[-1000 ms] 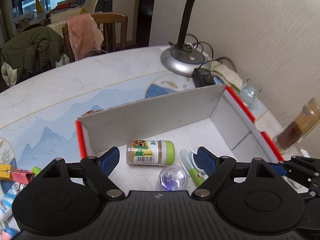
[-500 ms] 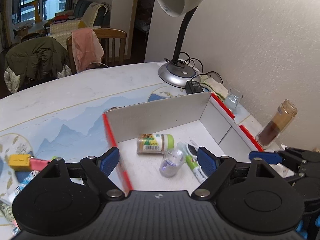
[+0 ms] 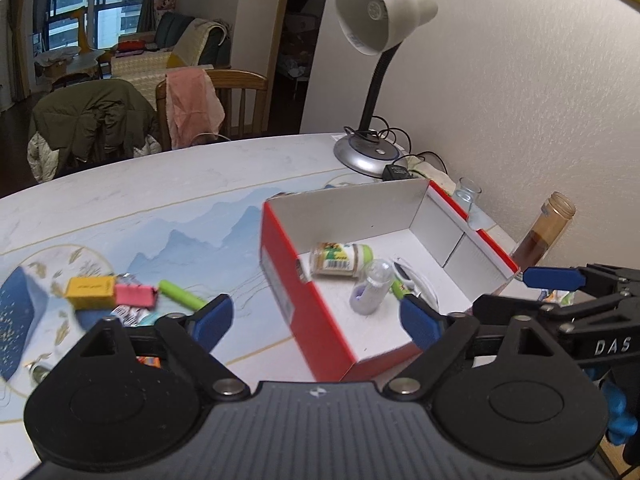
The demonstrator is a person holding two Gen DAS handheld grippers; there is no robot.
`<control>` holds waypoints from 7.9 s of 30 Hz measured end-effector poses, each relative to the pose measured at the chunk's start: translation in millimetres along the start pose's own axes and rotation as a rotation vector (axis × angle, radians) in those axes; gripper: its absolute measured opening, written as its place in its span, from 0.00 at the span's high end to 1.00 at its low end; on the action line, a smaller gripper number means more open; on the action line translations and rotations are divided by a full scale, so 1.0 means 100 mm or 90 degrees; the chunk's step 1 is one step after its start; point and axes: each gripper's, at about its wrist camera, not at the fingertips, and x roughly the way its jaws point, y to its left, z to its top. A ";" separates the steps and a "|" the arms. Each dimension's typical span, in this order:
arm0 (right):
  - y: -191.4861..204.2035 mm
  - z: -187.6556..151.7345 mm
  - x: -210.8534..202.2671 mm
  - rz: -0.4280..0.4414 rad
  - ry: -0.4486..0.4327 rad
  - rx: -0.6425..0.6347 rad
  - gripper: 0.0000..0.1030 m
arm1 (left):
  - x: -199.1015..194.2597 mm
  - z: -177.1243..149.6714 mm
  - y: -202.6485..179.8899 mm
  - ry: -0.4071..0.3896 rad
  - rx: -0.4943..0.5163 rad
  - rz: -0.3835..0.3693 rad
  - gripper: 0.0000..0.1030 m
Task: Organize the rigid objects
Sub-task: 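Withdraw both tools from the shoebox toward the remaining items, then grasp the pink figurine with the left tool while the right tool grasps the red dragon keychain, then carry the figurine and dragon keychain into the shoebox and open both tools, then lift both tools out of the shoebox back over the mat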
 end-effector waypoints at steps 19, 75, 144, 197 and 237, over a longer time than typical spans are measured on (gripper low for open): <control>0.95 -0.16 0.15 0.051 0.019 -0.041 0.04 | -0.62 -0.62 1.00 -0.068 -0.024 0.100 0.00; 2.19 -0.38 2.42 0.050 0.206 -0.201 0.37 | 0.30 -1.35 2.07 0.058 -0.076 0.135 0.53; 0.11 0.27 0.37 0.039 0.022 -0.052 0.49 | -0.05 -0.18 0.12 -0.042 0.028 -0.035 0.61; -1.19 0.26 1.64 0.005 0.212 -0.032 0.48 | 2.17 0.15 -0.86 0.282 -0.018 -0.042 0.61; -0.74 0.40 0.84 0.047 0.132 -0.049 0.24 | 1.18 0.12 -0.73 0.148 -0.016 -0.036 0.47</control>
